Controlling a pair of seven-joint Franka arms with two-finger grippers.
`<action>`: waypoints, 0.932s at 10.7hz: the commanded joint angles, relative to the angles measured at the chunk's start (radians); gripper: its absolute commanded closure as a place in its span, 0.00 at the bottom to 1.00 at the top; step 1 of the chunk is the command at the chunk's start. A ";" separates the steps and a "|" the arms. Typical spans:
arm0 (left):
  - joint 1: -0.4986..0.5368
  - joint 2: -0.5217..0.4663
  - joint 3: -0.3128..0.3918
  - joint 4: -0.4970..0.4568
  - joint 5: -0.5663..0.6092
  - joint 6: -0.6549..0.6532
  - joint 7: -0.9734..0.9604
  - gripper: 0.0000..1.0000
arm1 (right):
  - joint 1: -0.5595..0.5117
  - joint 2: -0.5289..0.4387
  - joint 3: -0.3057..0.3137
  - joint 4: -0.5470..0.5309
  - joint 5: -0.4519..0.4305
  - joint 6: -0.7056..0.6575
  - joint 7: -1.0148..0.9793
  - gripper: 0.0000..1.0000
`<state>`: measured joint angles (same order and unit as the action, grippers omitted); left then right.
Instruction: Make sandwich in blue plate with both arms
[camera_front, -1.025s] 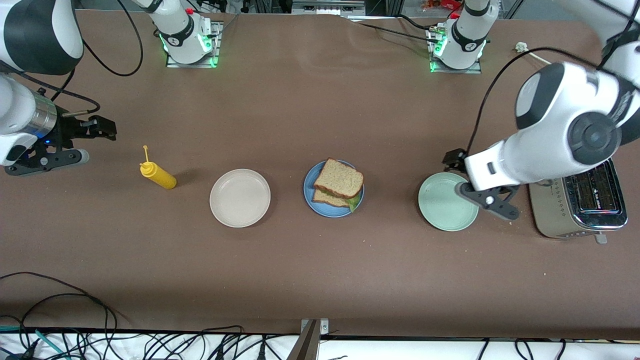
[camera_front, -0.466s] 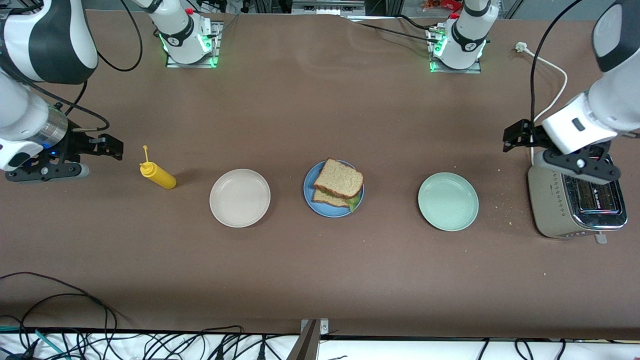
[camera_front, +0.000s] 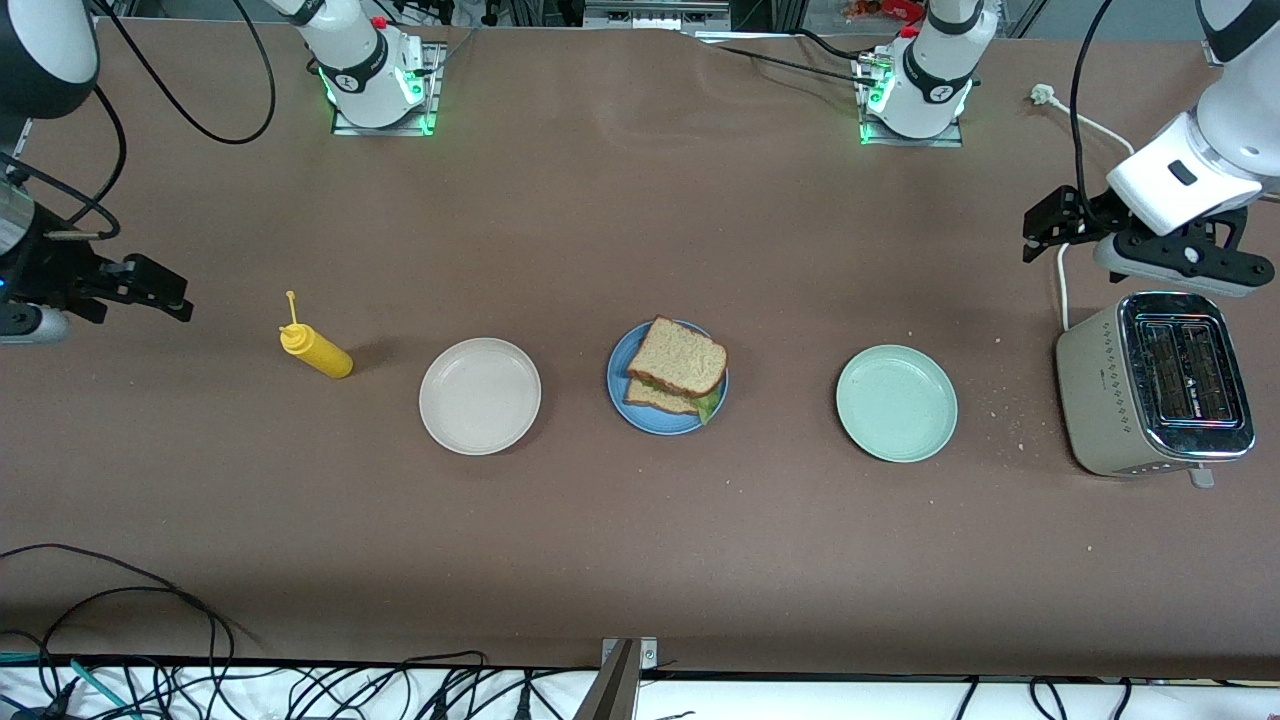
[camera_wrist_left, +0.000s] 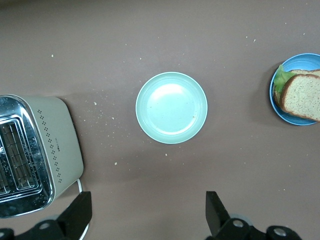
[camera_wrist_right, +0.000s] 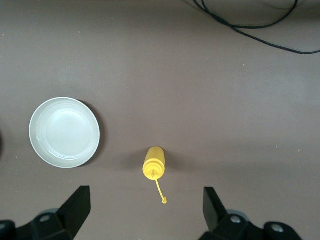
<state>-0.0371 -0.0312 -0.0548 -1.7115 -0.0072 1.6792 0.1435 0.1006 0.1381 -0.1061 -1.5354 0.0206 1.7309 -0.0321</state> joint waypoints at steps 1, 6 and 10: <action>-0.001 -0.018 -0.014 -0.033 0.029 0.011 -0.018 0.00 | -0.006 -0.015 0.011 0.006 -0.016 -0.031 0.021 0.00; -0.004 -0.012 -0.014 -0.020 0.023 -0.009 -0.038 0.00 | -0.022 -0.037 0.029 0.011 -0.024 -0.053 0.083 0.00; 0.003 -0.009 -0.013 -0.010 0.021 -0.044 -0.038 0.00 | -0.073 -0.037 0.100 0.015 -0.022 -0.071 0.132 0.00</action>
<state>-0.0347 -0.0379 -0.0647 -1.7312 -0.0072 1.6491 0.1229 0.0589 0.1110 -0.0545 -1.5283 0.0099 1.6936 0.0487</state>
